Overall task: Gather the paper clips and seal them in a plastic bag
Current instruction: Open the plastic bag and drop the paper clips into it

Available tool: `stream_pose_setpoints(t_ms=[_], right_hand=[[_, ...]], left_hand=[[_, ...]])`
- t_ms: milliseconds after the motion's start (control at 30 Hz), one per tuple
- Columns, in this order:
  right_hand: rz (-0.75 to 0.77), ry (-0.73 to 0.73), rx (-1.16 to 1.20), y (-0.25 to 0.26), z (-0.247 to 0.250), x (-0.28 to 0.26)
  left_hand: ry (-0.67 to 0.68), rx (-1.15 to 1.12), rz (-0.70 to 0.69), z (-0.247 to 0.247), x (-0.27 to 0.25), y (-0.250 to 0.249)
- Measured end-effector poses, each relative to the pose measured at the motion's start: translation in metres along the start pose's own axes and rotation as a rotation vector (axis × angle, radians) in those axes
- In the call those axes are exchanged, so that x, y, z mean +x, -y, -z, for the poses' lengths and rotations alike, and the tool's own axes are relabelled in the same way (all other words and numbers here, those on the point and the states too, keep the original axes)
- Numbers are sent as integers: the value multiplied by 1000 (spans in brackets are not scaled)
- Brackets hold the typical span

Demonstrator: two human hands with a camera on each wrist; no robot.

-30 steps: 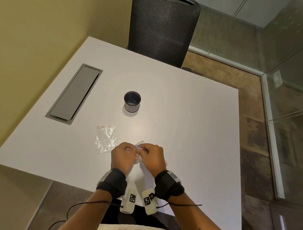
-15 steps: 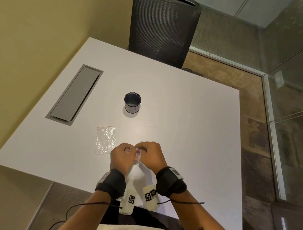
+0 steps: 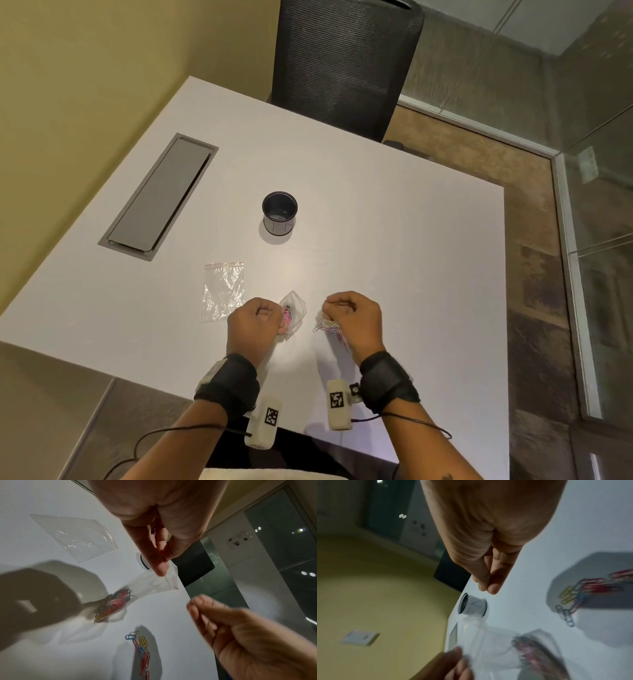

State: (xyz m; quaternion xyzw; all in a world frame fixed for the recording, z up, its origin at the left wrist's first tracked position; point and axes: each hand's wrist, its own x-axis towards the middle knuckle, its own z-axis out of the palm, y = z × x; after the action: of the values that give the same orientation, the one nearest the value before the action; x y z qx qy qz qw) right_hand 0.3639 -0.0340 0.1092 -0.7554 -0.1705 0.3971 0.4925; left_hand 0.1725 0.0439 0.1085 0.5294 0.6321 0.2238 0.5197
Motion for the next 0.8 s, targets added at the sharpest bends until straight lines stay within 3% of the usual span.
stream_pose_setpoints(t_ms=[67,133,200,267,467,700,800], right_hand=[[-89,-61,-103,-23,17,6],[-166,-85,-366,-59,35,15],[-196,-31,-609,-94,44,17],[-189,20,-710,-117,43,14],[-31,36,-696,-132,18,12],[1,-6,-480,-112,0,34],[168,54,-654,-116,6,39]], left_hand=[[1,14,9,3,-2,0],[1,3,17,4,-3,0],[-3,-8,15,6,-4,1],[-1,-15,18,9,-4,2],[11,-113,62,16,-7,7],[5,-151,80,19,-9,9],[3,-154,87,20,-9,8]])
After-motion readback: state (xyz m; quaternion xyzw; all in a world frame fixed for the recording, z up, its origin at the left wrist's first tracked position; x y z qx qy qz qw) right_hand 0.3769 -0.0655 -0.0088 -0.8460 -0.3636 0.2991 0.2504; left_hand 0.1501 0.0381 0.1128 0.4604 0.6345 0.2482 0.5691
